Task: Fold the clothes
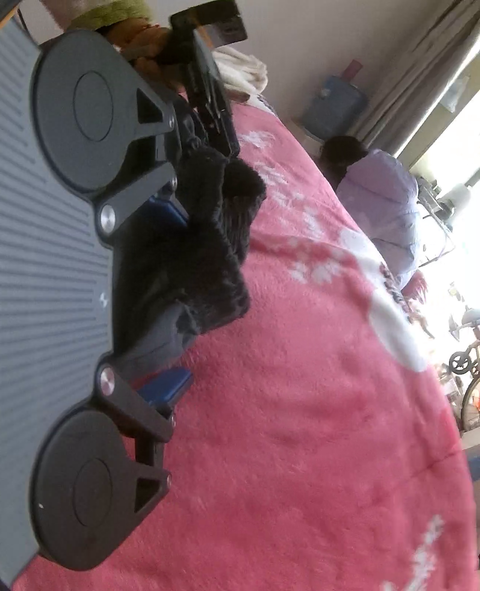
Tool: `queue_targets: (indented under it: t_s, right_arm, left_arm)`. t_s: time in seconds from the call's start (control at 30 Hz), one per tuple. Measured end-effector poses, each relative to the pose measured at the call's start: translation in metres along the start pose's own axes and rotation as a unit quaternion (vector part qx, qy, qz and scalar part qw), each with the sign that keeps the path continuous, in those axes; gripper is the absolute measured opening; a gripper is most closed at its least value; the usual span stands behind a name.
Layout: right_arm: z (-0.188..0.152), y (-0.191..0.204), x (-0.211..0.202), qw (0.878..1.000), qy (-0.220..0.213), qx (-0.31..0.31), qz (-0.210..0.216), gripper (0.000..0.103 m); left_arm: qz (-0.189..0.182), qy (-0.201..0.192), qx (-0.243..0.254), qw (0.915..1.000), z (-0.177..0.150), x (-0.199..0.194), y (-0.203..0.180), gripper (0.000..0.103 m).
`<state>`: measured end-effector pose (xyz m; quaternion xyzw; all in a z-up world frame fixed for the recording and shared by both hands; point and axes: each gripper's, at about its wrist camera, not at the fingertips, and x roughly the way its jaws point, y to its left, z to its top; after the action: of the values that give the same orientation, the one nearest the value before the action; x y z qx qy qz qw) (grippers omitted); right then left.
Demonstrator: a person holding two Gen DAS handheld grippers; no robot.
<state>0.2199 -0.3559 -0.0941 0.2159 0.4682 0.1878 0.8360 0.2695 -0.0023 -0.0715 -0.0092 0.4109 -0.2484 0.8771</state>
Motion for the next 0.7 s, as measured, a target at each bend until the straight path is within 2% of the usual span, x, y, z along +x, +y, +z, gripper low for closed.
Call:
queue_targets:
  t_s: [0.03,0.07,0.1,0.17,0.2,0.23,0.27,0.4,0.7]
  right_arm:
    - [-0.002,0.004,0.001,1.0,-0.004,-0.01,-0.006,0.079]
    - [-0.004,0.009,0.002,1.0,-0.007,-0.021,-0.018,0.07]
    - [-0.005,0.012,0.002,0.999,-0.009,-0.03,-0.029,0.062]
    - [-0.007,0.016,-0.001,0.999,-0.015,-0.032,-0.04,0.036]
    - [-0.008,0.017,-0.003,0.998,-0.018,-0.033,-0.045,0.031]
    - [-0.009,0.019,-0.007,0.998,-0.025,-0.033,-0.047,0.018]
    - [-0.01,0.021,-0.012,0.998,-0.031,-0.034,-0.049,0.014]
    - [-0.014,0.035,-0.041,0.996,-0.072,-0.04,-0.043,0.01]
    - [-0.027,0.071,-0.122,0.988,-0.143,-0.052,-0.006,0.008]
  left_arm:
    - [0.009,-0.005,0.006,0.9999,-0.002,-0.002,-0.003,0.034]
    - [0.012,-0.011,0.01,0.9998,-0.003,-0.004,-0.005,0.023]
    - [0.015,-0.014,0.01,0.9997,-0.004,-0.007,-0.006,0.018]
    - [0.02,-0.02,0.009,0.9996,-0.005,-0.013,-0.01,0.011]
    - [0.025,-0.025,0.011,0.9993,-0.006,-0.017,-0.013,0.01]
    - [0.03,-0.03,0.014,0.999,-0.008,-0.02,-0.015,0.009]
    - [0.033,-0.037,0.017,0.9986,-0.009,-0.025,-0.019,0.009]
    - [0.034,-0.078,0.023,0.9961,-0.013,-0.056,-0.031,0.008]
    - [-0.002,-0.142,0.011,0.9898,-0.025,-0.136,-0.052,0.008]
